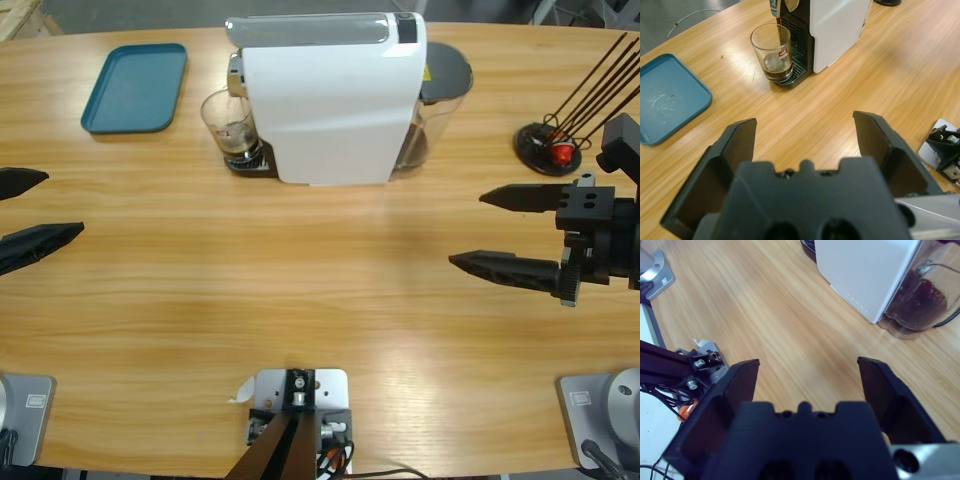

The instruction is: Pour coffee

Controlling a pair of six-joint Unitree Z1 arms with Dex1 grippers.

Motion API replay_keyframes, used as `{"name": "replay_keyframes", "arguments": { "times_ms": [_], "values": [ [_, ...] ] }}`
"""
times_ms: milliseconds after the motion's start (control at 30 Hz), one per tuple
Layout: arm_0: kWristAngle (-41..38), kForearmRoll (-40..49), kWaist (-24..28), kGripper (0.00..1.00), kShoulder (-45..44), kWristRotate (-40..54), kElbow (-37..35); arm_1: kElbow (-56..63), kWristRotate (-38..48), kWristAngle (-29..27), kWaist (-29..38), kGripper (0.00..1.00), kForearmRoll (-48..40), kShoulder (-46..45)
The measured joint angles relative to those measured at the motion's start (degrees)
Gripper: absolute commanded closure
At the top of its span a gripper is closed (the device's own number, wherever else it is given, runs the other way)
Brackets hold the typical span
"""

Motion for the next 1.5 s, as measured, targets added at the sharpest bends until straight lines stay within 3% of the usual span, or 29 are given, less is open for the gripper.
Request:
{"name": "replay_keyframes", "arguments": {
  "times_ms": [900, 1100, 1433, 1500],
  "values": [
    [-0.17, -0.50, 0.00, 0.170, 1.70, -0.03, 0.00, 0.00, 0.00, 0.00, 0.00, 0.133, 0.00, 0.18],
    [0.21, -2.47, 0.00, 0.170, 6.23, -0.49, -0.31, 0.00, 0.00, 0.07, 0.00, 0.133, 0.00, 0.57],
    [1.52, -15.59, 0.00, 0.159, 21.27, -0.50, -0.50, 0.00, 0.00, 0.50, 0.00, 0.138, 0.00, 1.18],
    [2.72, -18.06, 0.01, 0.114, 24.04, -0.50, -0.50, 0.00, 0.00, 0.50, 0.00, 0.138, 0.00, 1.44]
  ]
}}
